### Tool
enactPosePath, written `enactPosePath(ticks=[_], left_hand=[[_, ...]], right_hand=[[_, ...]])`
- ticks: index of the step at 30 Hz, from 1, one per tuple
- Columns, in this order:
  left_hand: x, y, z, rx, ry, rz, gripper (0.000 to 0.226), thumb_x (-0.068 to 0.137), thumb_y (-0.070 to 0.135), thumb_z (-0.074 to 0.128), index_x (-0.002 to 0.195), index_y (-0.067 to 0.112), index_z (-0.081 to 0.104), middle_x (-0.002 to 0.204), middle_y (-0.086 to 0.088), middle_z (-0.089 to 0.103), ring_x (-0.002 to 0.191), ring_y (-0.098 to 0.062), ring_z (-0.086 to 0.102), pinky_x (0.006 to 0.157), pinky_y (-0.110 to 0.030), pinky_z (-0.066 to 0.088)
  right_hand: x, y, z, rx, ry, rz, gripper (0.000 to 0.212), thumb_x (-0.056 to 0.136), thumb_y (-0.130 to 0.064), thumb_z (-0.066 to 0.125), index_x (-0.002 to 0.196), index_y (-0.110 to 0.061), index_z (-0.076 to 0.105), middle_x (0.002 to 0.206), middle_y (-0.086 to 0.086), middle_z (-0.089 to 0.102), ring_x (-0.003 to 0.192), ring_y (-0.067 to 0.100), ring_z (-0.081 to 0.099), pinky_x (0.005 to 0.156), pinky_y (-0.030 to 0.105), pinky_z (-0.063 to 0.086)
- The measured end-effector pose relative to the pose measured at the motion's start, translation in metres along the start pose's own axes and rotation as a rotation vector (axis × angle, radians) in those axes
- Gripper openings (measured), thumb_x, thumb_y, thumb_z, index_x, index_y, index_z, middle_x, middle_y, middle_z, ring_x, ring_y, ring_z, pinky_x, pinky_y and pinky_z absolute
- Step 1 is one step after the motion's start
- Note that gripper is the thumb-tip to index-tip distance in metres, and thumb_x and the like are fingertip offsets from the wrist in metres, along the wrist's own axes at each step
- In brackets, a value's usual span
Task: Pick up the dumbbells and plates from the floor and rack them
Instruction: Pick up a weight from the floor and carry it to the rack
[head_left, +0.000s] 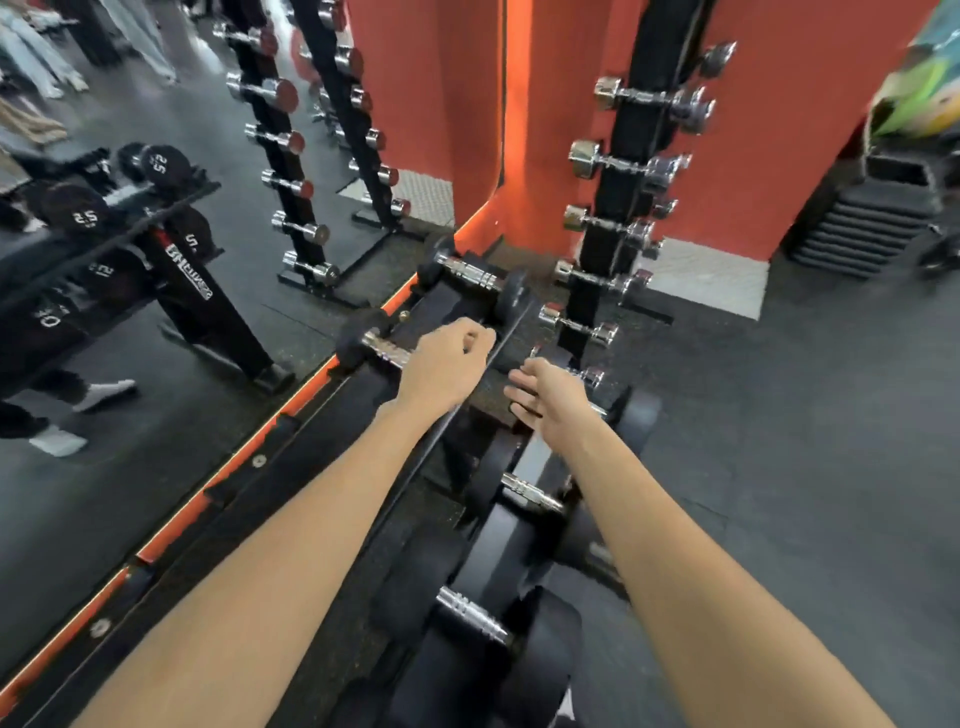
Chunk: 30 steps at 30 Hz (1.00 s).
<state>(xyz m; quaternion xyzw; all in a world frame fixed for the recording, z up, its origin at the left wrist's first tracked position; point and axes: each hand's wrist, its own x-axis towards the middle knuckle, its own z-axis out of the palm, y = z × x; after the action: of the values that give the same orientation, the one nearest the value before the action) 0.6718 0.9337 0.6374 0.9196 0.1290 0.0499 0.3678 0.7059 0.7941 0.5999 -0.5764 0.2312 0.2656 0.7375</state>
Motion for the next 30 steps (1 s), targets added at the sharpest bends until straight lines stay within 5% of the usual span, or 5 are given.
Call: enactPosePath(ticks=[4,7,16,24,30], left_hand=[[-0.032,0.061,0.045,-0.006,-0.126,0.075,0.029,0.099,0.045,0.049,0.110,0.029,0.070,0.106,0.004,0.071,0.103,-0.023,0.063,0.084,-0.034,0.044],[-0.061,0.111,0.087,-0.034,-0.222,0.171,0.024,0.098,0.041,0.054,0.108,0.029,0.072,0.109,0.001,0.074,0.106,-0.023,0.065,0.093,-0.038,0.050],[-0.247,0.262,0.247,-0.170,-0.629,0.477,0.014,0.098,0.026,0.062,0.103,0.025,0.074,0.098,0.008,0.077,0.096,-0.013,0.073,0.091,-0.033,0.054],[-0.481,0.365,0.359,-0.219,-0.941,0.634,0.010,0.092,0.034,0.064,0.094,0.037,0.072,0.095,0.016,0.077,0.095,-0.008,0.073,0.081,-0.022,0.050],[-0.658,0.405,0.431,-0.194,-1.161,0.692,0.008,0.087,0.038,0.065,0.090,0.042,0.070,0.093,0.012,0.077,0.093,-0.011,0.073,0.079,-0.023,0.049]], right_hand=[[-0.040,-0.005,-0.074,0.098,0.101,-0.112,0.009,0.103,-0.022,0.058,0.101,-0.017,0.065,0.096,-0.002,0.074,0.077,0.012,0.070,0.072,0.028,0.056],[-0.081,-0.006,-0.145,0.149,0.193,-0.232,0.014,0.106,-0.025,0.058,0.094,-0.022,0.066,0.090,-0.004,0.073,0.073,0.011,0.070,0.066,0.025,0.055],[-0.268,0.059,-0.386,0.122,0.495,-0.538,0.021,0.102,-0.013,0.056,0.106,-0.030,0.068,0.108,0.001,0.078,0.082,0.011,0.073,0.063,0.014,0.053],[-0.463,0.182,-0.571,0.242,0.851,-0.549,0.020,0.100,-0.010,0.060,0.110,-0.025,0.068,0.117,0.008,0.078,0.079,0.012,0.072,0.061,0.009,0.053],[-0.597,0.297,-0.674,0.359,1.087,-0.498,0.020,0.101,-0.013,0.060,0.114,-0.027,0.065,0.110,0.000,0.076,0.080,0.011,0.072,0.081,0.026,0.055]])
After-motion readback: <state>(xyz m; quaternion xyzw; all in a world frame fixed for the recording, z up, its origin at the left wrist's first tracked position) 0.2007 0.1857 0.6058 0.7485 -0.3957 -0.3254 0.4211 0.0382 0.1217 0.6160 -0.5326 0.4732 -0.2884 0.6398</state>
